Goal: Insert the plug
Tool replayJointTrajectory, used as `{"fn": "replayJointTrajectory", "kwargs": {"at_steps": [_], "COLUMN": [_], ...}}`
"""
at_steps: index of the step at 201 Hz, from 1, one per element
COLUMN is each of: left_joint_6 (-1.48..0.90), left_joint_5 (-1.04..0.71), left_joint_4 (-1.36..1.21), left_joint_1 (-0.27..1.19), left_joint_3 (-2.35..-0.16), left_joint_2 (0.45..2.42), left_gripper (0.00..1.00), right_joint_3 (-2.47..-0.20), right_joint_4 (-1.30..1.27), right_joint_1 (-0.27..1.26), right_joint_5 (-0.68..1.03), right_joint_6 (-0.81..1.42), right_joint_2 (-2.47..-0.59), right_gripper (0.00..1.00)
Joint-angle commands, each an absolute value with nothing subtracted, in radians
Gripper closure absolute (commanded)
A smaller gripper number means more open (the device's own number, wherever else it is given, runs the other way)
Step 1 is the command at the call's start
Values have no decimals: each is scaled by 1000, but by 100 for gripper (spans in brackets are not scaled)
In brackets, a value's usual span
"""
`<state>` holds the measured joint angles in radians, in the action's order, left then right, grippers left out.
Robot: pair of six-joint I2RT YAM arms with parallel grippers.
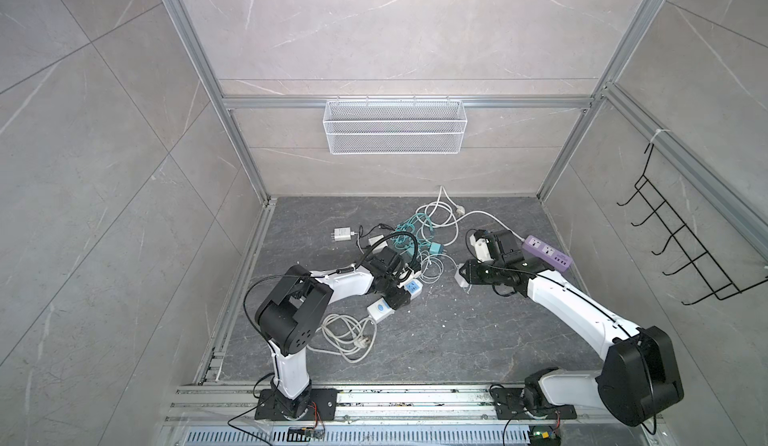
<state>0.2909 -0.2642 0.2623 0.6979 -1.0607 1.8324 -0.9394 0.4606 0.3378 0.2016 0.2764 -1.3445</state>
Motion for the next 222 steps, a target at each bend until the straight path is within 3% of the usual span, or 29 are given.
{"fn": "replayJointTrajectory", "kwargs": {"at_steps": [1,65,139,222], "left_joint_6": [330,258,170,135], "left_joint_5": [-367,-360,-332,-292], "left_joint_4": [364,340,285,157], "left_joint_1": [708,732,735,733], "left_joint_3": [-1065,-1012,-978,-844], "left_joint_2": [1829,1772,1766,1572], "left_gripper": [40,39,29,14], "right_joint_3": [-973,-1004,-1048,-991], "right_joint_4": [460,398,362,269], "right_joint_1": [337,491,632,668], "right_joint_5": [336,238,145,111], "right_joint_6": [208,160,178,193], "right_joint_2": [-1367,-1436,-1521,-1505], "right_gripper": [85,86,87,88]}}
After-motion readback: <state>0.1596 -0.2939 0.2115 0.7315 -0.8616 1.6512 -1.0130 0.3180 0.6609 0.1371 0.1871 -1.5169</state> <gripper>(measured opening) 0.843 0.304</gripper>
